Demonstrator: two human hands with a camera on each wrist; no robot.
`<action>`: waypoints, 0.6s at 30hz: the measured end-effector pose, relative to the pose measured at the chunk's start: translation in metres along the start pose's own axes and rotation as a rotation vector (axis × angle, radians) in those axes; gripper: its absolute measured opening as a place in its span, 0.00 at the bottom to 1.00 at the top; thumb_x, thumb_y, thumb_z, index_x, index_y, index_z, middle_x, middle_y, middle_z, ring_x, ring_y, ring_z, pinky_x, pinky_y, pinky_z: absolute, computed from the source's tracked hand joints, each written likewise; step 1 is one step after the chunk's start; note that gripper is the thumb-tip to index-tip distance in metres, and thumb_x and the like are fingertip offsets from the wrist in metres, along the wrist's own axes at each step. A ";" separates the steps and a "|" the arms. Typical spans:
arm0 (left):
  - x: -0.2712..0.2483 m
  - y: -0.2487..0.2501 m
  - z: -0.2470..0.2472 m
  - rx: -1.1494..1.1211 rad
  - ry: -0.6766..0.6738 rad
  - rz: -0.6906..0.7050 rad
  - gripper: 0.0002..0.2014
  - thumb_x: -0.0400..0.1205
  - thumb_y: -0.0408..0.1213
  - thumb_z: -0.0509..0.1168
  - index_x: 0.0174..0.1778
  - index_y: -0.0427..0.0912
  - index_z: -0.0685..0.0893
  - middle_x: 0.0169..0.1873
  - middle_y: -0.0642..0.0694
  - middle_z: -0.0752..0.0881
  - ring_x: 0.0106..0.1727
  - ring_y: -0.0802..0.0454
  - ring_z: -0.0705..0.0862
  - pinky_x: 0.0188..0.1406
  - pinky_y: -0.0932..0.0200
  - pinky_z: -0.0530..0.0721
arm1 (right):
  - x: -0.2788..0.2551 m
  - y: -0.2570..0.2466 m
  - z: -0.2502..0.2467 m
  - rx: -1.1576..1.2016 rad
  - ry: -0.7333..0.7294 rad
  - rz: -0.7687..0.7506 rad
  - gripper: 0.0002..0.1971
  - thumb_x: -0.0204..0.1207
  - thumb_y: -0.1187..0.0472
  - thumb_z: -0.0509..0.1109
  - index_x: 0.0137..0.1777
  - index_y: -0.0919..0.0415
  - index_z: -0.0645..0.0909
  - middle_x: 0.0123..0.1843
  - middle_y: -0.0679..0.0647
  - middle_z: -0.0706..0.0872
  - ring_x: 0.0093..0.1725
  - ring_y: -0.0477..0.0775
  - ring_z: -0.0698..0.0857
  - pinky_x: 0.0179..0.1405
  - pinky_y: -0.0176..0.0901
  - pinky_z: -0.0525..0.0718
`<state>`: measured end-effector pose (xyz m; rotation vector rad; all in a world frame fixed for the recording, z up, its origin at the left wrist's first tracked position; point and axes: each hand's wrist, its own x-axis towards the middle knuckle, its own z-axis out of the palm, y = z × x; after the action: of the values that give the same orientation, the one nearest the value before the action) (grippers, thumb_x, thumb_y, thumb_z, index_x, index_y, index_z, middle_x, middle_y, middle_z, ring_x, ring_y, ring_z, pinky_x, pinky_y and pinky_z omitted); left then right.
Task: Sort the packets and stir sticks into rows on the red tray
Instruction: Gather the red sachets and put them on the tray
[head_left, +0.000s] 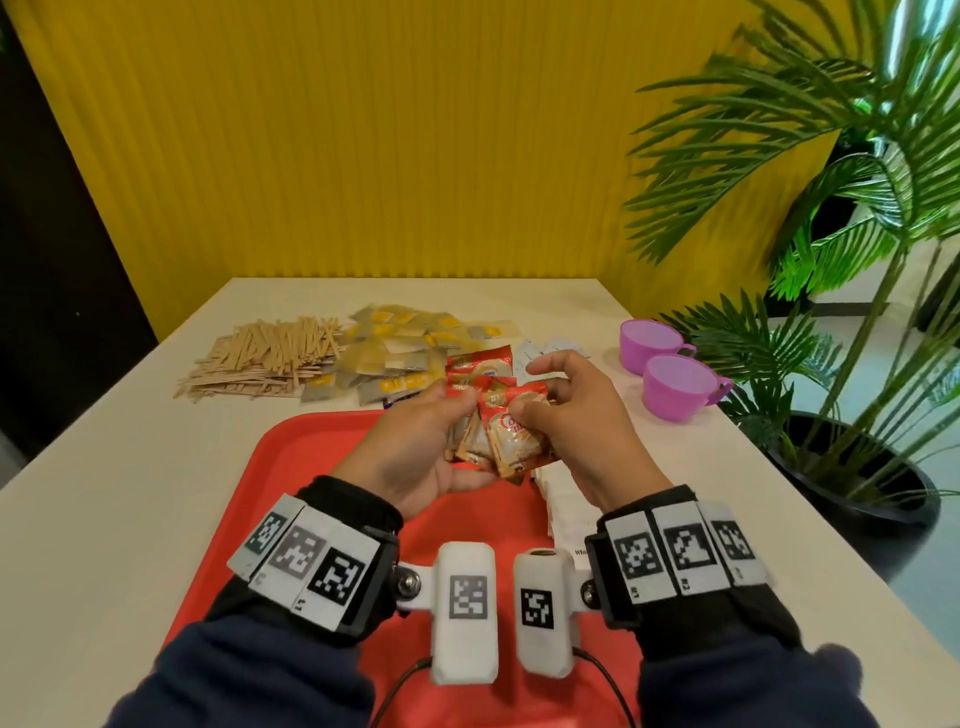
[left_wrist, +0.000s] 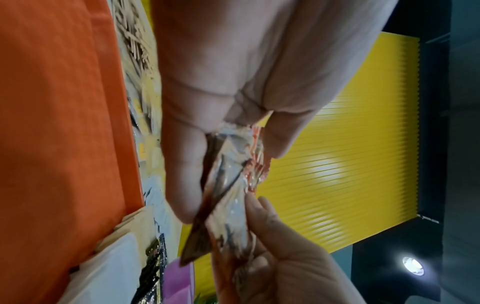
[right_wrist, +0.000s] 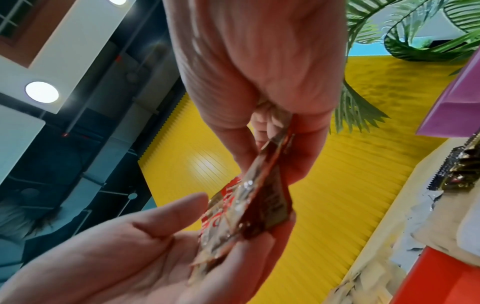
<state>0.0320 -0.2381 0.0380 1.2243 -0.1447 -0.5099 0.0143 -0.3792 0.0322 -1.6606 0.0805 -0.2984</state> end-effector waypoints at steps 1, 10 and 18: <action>0.000 -0.001 0.001 0.002 -0.013 -0.004 0.11 0.86 0.36 0.55 0.61 0.48 0.79 0.44 0.46 0.90 0.41 0.49 0.89 0.43 0.45 0.87 | 0.001 0.000 0.001 -0.034 0.005 -0.029 0.18 0.69 0.74 0.72 0.45 0.49 0.74 0.42 0.58 0.82 0.39 0.57 0.81 0.38 0.53 0.82; -0.001 0.001 -0.004 -0.030 0.012 0.064 0.16 0.84 0.24 0.54 0.66 0.41 0.75 0.47 0.41 0.88 0.41 0.46 0.89 0.39 0.45 0.88 | 0.000 -0.004 0.012 -0.080 -0.050 -0.033 0.20 0.69 0.69 0.75 0.57 0.50 0.76 0.45 0.46 0.78 0.40 0.46 0.80 0.35 0.45 0.83; 0.001 -0.001 -0.006 -0.007 0.049 0.130 0.19 0.83 0.20 0.53 0.69 0.39 0.72 0.51 0.39 0.86 0.44 0.45 0.86 0.47 0.45 0.85 | -0.003 -0.007 0.019 -0.346 -0.114 0.023 0.11 0.82 0.57 0.60 0.54 0.64 0.78 0.50 0.61 0.84 0.48 0.61 0.84 0.50 0.57 0.85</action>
<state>0.0352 -0.2334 0.0347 1.2108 -0.1801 -0.3669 0.0153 -0.3589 0.0372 -2.0157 0.0680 -0.1782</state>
